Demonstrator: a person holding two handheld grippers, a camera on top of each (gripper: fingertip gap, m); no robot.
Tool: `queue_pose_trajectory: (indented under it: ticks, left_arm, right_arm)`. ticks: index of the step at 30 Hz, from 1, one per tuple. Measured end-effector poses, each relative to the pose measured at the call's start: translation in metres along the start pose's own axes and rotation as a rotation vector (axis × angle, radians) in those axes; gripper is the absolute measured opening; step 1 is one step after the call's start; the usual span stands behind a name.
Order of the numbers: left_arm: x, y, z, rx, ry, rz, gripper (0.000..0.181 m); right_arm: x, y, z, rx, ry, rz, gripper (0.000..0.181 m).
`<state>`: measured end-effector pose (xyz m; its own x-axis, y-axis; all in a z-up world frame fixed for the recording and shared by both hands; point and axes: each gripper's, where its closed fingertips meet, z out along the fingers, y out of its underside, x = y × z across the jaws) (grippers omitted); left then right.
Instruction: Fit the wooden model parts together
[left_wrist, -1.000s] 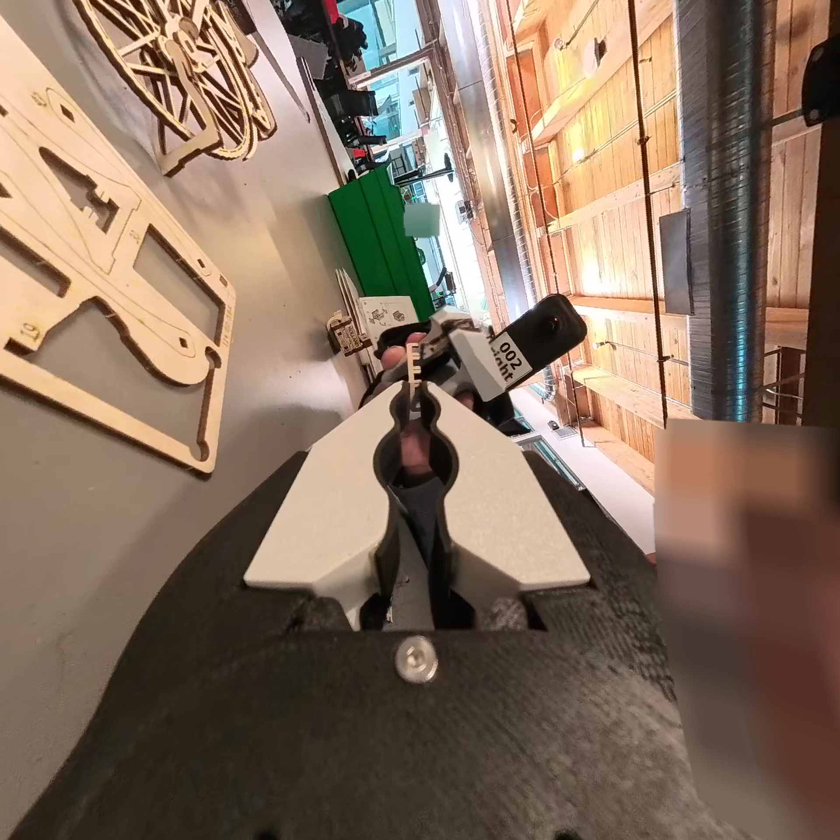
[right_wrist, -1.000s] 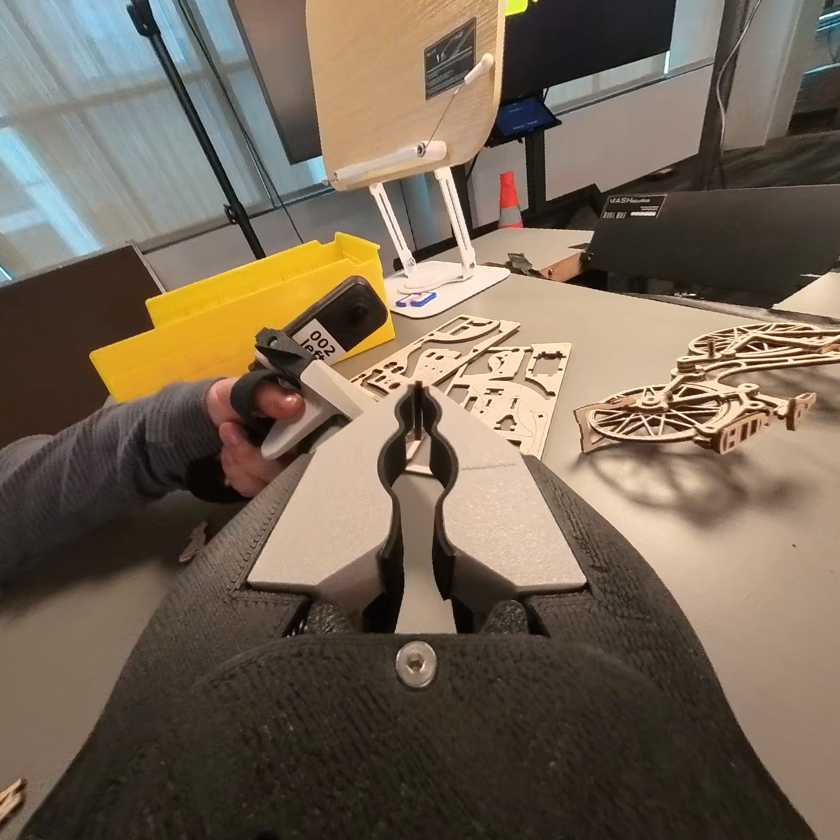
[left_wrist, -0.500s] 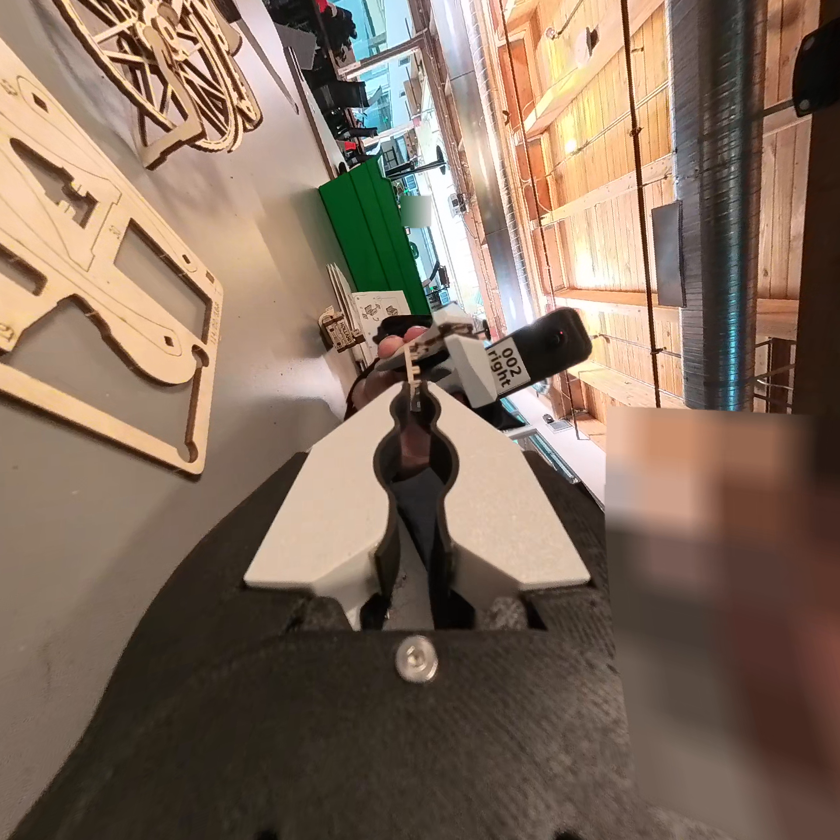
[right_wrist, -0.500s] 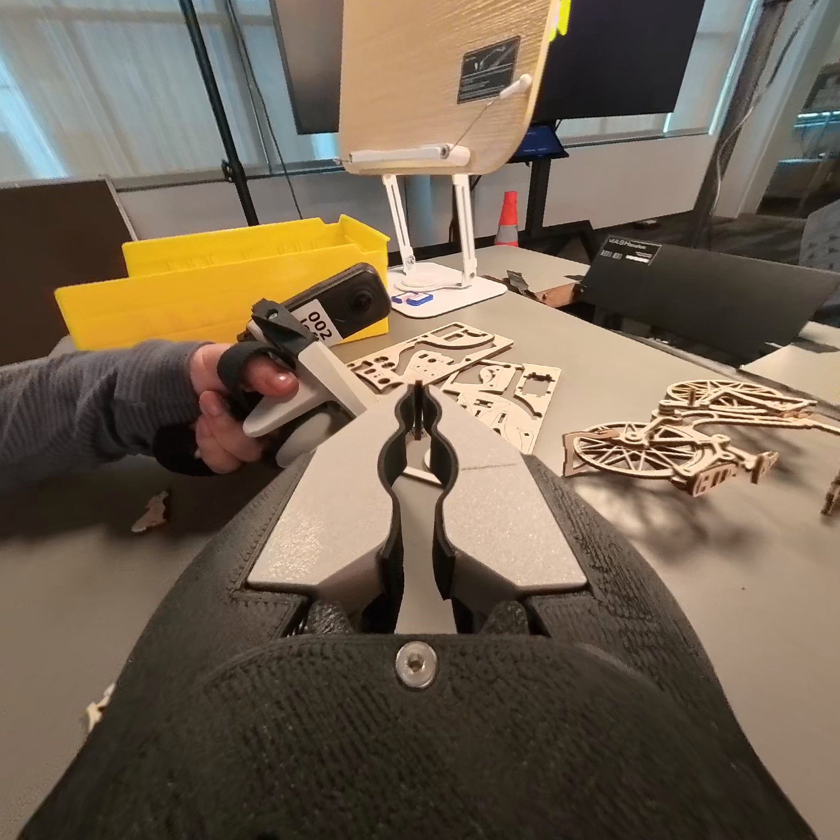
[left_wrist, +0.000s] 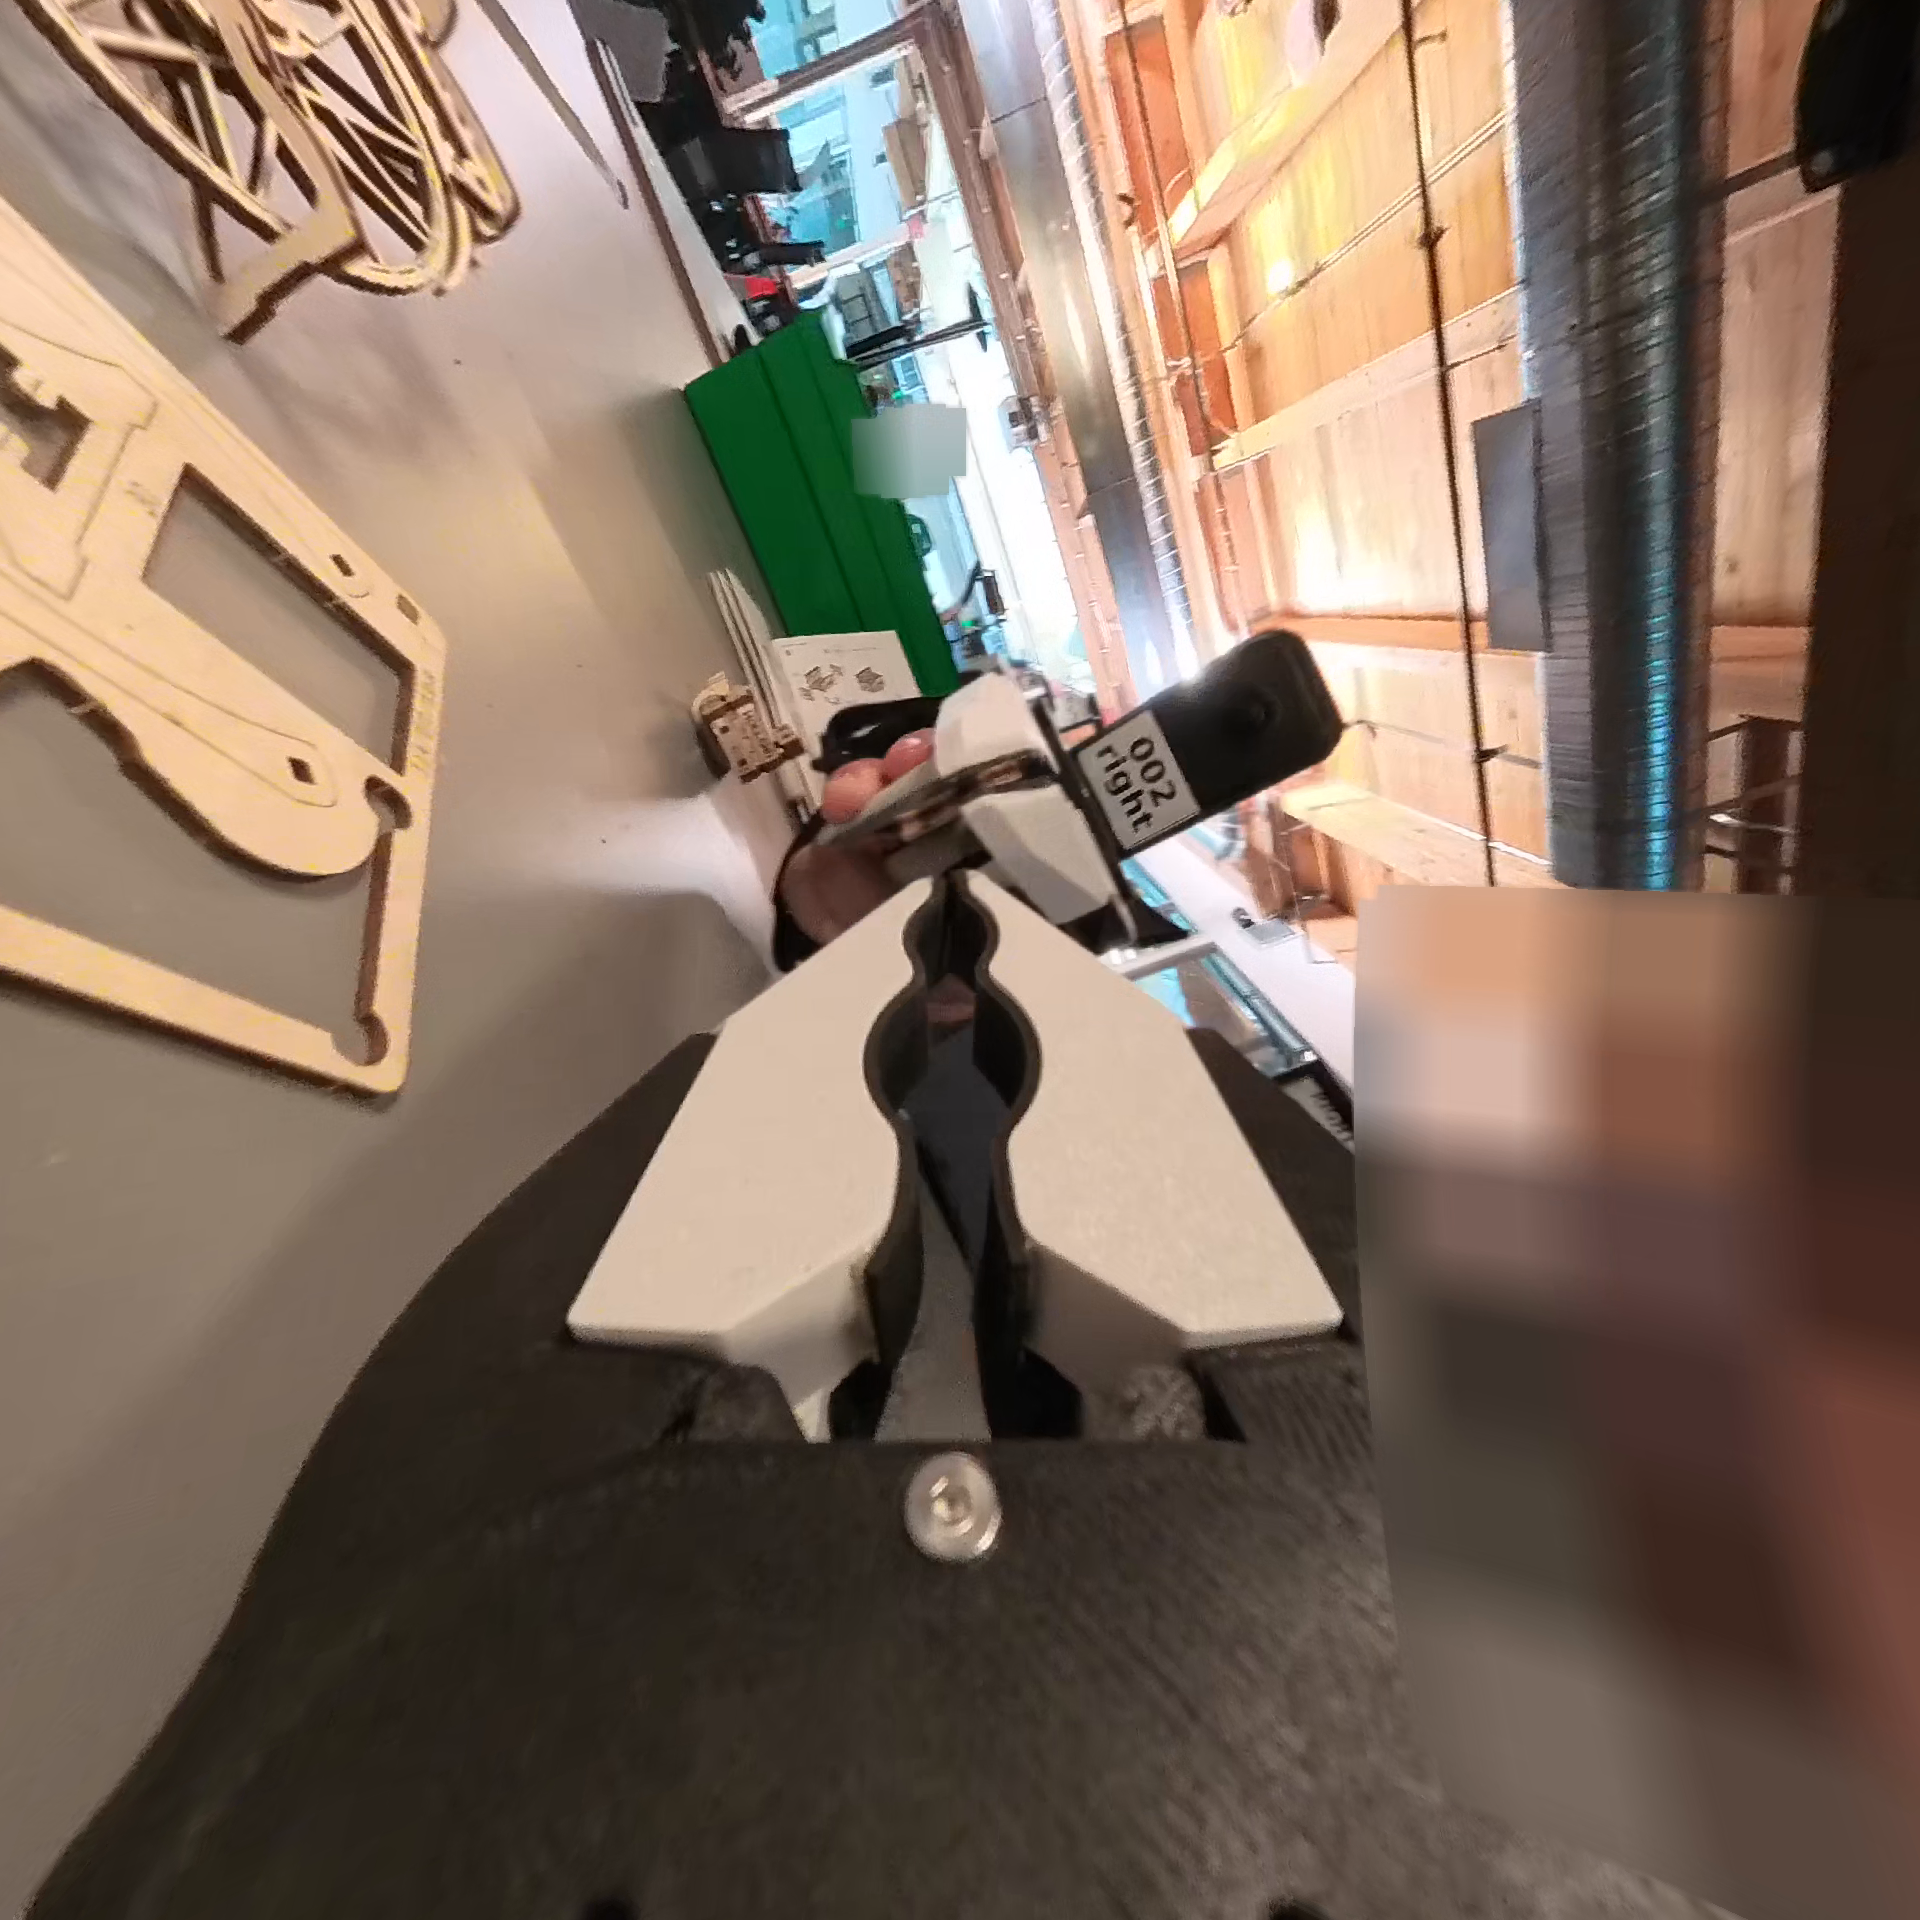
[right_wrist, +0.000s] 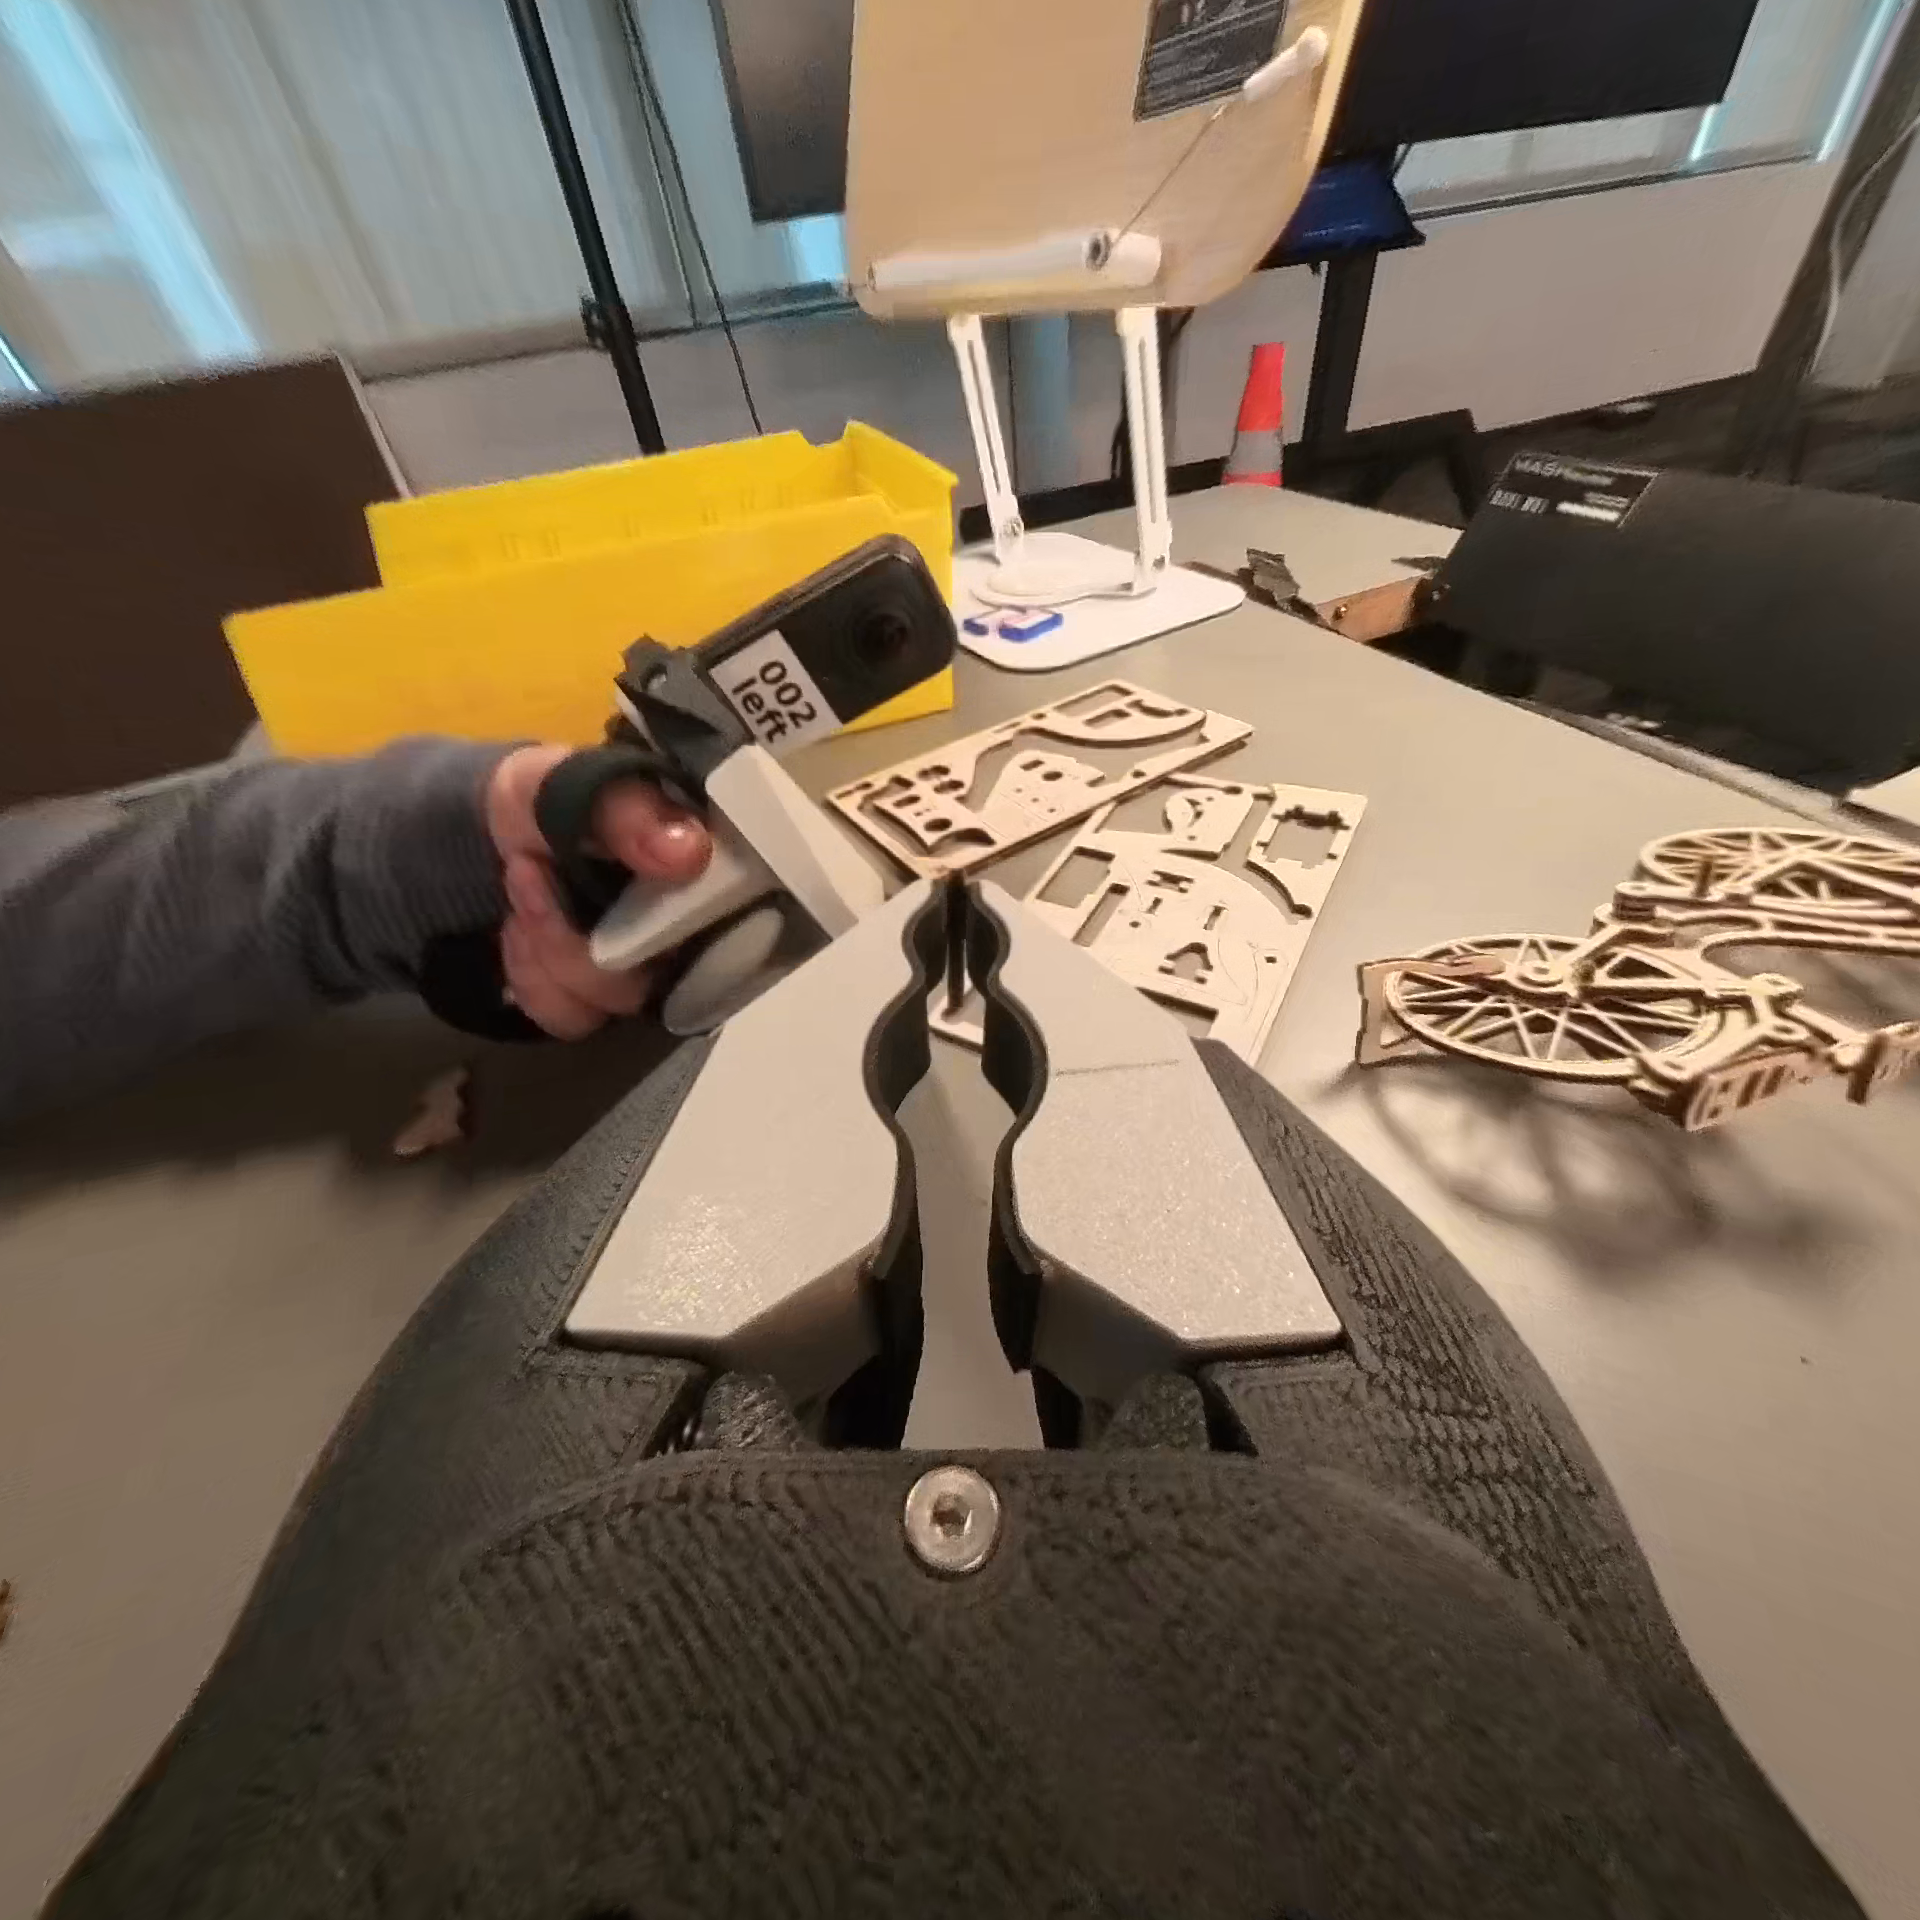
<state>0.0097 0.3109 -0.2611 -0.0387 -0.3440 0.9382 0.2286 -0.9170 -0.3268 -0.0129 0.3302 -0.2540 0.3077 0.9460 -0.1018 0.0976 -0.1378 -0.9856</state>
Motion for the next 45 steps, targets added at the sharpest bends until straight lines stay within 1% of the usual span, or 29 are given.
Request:
queue_pose_trajectory:
  ticks: [2,3,5,7,9,12,14,15,16,18,21,24,27,30,32,34,35,37,38,39,40,41,42,44,45]
  left_arm:
    - [-0.006,0.001,0.000,-0.010,-0.069,0.058,0.000]
    - [-0.010,0.003,0.000,-0.026,-0.128,0.110,0.000]
    - [-0.011,0.007,0.002,-0.073,-0.215,0.249,0.000]
    - [-0.003,0.018,0.009,-0.151,-0.250,0.407,0.000]
    - [0.001,0.037,0.020,-0.269,-0.293,0.622,0.002]
    - [-0.005,0.077,0.034,-0.495,-0.335,0.930,0.012]
    - [-0.019,0.098,0.038,-0.634,-0.361,1.070,0.014]
    - [-0.027,0.104,0.040,-0.685,-0.386,1.107,0.015]
    - [-0.032,0.107,0.042,-0.718,-0.407,1.120,0.015]
    - [-0.034,0.114,0.048,-0.774,-0.384,1.107,0.016]
    - [-0.039,0.113,0.050,-0.827,-0.408,1.104,0.017]
    - [-0.048,0.112,0.045,-0.897,-0.465,1.086,0.016]
    - [-0.049,0.109,0.043,-0.918,-0.506,1.028,0.004]
    - [-0.050,0.108,0.042,-0.957,-0.528,0.989,0.003]
    - [-0.051,0.104,0.042,-0.927,-0.566,0.965,0.003]
    - [-0.053,0.091,0.038,-0.810,-0.613,0.888,0.003]
    - [-0.051,0.083,0.037,-0.711,-0.601,0.810,0.003]
    - [-0.038,0.061,0.035,-0.447,-0.510,0.571,0.002]
    - [-0.031,0.050,0.030,-0.334,-0.444,0.432,0.002]
    - [-0.030,0.041,0.022,-0.247,-0.408,0.315,0.002]
    - [-0.036,0.032,0.012,-0.183,-0.425,0.242,0.002]
    - [-0.042,0.027,0.002,-0.144,-0.445,0.198,0.002]
    - [-0.043,0.025,-0.004,-0.112,-0.416,0.137,0.003]
    - [-0.035,0.018,-0.009,-0.028,-0.287,-0.011,0.002]
    - [-0.033,0.013,-0.013,0.013,-0.248,-0.065,0.002]
  right_arm:
    - [0.005,-0.003,-0.004,0.014,0.018,0.013,0.000]
    - [0.008,-0.004,-0.006,0.015,0.032,0.011,0.000]
    - [0.012,-0.006,-0.011,0.031,0.055,0.015,0.000]
    - [0.018,-0.011,-0.017,0.058,0.095,0.012,0.000]
    - [0.028,-0.018,-0.025,0.108,0.166,-0.014,0.001]
    - [0.036,-0.025,-0.035,0.158,0.237,-0.056,0.000]
    - [0.038,-0.031,-0.043,0.199,0.266,-0.069,0.000]
    - [0.039,-0.035,-0.046,0.217,0.280,-0.077,0.000]
    - [0.041,-0.038,-0.051,0.232,0.297,-0.088,0.000]
    - [0.044,-0.043,-0.058,0.249,0.325,-0.104,0.000]
    - [0.049,-0.047,-0.067,0.275,0.343,-0.090,0.000]
    - [0.054,-0.049,-0.074,0.299,0.349,-0.057,0.000]
    - [0.057,-0.050,-0.078,0.318,0.348,-0.031,0.000]
    - [0.057,-0.051,-0.080,0.334,0.337,-0.011,0.000]
    - [0.055,-0.053,-0.081,0.345,0.324,-0.002,0.000]
    - [0.050,-0.056,-0.081,0.361,0.283,0.018,0.000]
    - [0.044,-0.056,-0.077,0.362,0.239,0.038,0.000]
    - [0.032,-0.050,-0.065,0.328,0.136,0.100,0.000]
    - [0.027,-0.043,-0.056,0.283,0.094,0.131,0.000]
    - [0.022,-0.034,-0.047,0.235,0.057,0.149,0.000]
    - [0.018,-0.025,-0.037,0.183,0.036,0.157,0.000]
    - [0.016,-0.016,-0.029,0.131,0.023,0.161,0.000]
    - [0.014,-0.008,-0.021,0.077,0.007,0.164,0.000]
    - [0.009,0.008,-0.006,-0.020,-0.036,0.188,0.000]
    - [0.007,0.013,-0.002,-0.056,-0.062,0.219,0.001]
